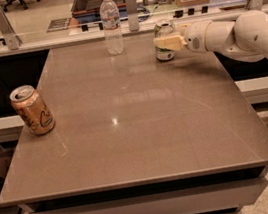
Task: Move 7up can near orange can
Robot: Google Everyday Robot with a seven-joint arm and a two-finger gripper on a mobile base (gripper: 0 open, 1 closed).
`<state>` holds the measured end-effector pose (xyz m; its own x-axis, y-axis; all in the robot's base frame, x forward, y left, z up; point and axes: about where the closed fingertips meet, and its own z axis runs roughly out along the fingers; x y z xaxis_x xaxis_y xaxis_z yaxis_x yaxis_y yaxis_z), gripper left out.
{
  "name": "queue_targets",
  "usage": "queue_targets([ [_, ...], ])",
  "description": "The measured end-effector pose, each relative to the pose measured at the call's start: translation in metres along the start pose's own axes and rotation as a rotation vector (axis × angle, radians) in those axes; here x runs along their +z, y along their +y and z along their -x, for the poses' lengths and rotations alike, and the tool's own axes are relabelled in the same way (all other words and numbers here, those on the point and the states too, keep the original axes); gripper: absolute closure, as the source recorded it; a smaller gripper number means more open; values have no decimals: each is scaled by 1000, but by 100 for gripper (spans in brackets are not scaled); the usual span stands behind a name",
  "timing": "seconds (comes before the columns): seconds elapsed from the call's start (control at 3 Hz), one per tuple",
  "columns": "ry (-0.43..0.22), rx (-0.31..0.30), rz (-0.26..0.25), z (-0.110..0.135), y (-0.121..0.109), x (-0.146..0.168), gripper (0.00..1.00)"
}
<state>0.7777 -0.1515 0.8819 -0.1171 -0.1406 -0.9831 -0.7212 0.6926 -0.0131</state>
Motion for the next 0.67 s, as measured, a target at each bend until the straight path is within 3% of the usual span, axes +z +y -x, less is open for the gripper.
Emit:
queue_targets([
  [0.33, 0, 0, 5, 0, 2, 3, 88],
  [0.67, 0, 1, 10, 0, 4, 5, 100],
])
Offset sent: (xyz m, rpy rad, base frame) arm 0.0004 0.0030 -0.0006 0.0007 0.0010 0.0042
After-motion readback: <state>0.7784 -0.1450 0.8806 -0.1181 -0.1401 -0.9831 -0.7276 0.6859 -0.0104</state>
